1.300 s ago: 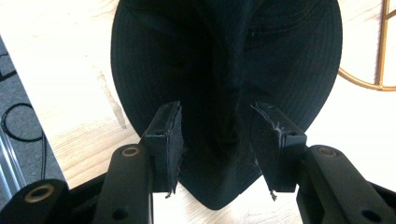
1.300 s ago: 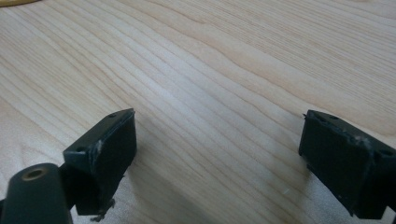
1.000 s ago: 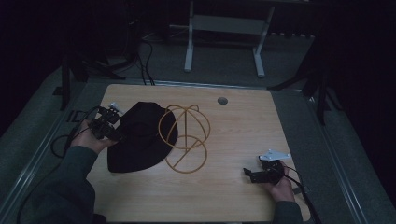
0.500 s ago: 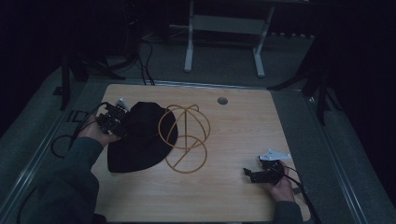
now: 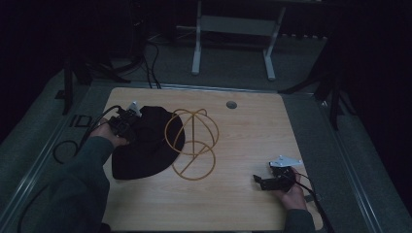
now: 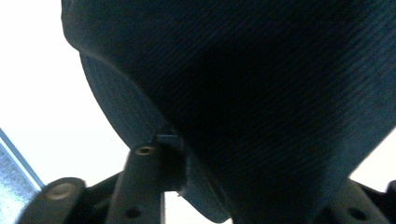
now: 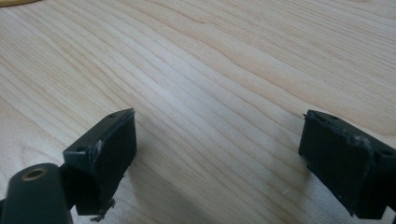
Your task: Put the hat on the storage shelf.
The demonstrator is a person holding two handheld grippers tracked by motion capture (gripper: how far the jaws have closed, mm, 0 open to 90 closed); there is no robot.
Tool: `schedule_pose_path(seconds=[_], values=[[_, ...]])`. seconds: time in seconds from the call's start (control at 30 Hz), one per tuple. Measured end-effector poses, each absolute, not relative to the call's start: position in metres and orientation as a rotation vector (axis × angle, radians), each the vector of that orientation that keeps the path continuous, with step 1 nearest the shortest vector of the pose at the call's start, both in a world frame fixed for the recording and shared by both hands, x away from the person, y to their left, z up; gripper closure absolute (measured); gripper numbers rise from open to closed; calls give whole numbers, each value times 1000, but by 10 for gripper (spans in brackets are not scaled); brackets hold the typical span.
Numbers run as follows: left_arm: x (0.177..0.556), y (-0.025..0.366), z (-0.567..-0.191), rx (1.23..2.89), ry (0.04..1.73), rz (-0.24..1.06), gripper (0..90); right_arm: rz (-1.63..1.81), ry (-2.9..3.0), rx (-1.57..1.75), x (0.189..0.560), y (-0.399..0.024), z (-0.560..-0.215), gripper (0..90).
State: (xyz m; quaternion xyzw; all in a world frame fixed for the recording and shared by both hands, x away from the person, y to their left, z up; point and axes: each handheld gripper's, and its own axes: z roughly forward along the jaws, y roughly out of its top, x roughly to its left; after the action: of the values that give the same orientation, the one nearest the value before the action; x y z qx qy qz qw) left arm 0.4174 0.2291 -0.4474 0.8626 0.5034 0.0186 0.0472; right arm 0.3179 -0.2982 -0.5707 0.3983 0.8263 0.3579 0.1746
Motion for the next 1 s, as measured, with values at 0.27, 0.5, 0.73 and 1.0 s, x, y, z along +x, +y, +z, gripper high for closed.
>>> schedule_pose_path(seconds=[0.27,0.5,0.73,1.0], values=[[420,227,-446,2694,1481,71,874,1014,2342,1129,318,-298,-571,111],[420,233,-440,2684,1454,62,879,1014,2342,1128,318,-298,-571,111],[420,244,-431,2644,1446,49,880,1014,2342,1128,318,-298,-571,111],[417,252,-418,2642,1419,62,881,1014,2341,1128,318,-298,-571,111]])
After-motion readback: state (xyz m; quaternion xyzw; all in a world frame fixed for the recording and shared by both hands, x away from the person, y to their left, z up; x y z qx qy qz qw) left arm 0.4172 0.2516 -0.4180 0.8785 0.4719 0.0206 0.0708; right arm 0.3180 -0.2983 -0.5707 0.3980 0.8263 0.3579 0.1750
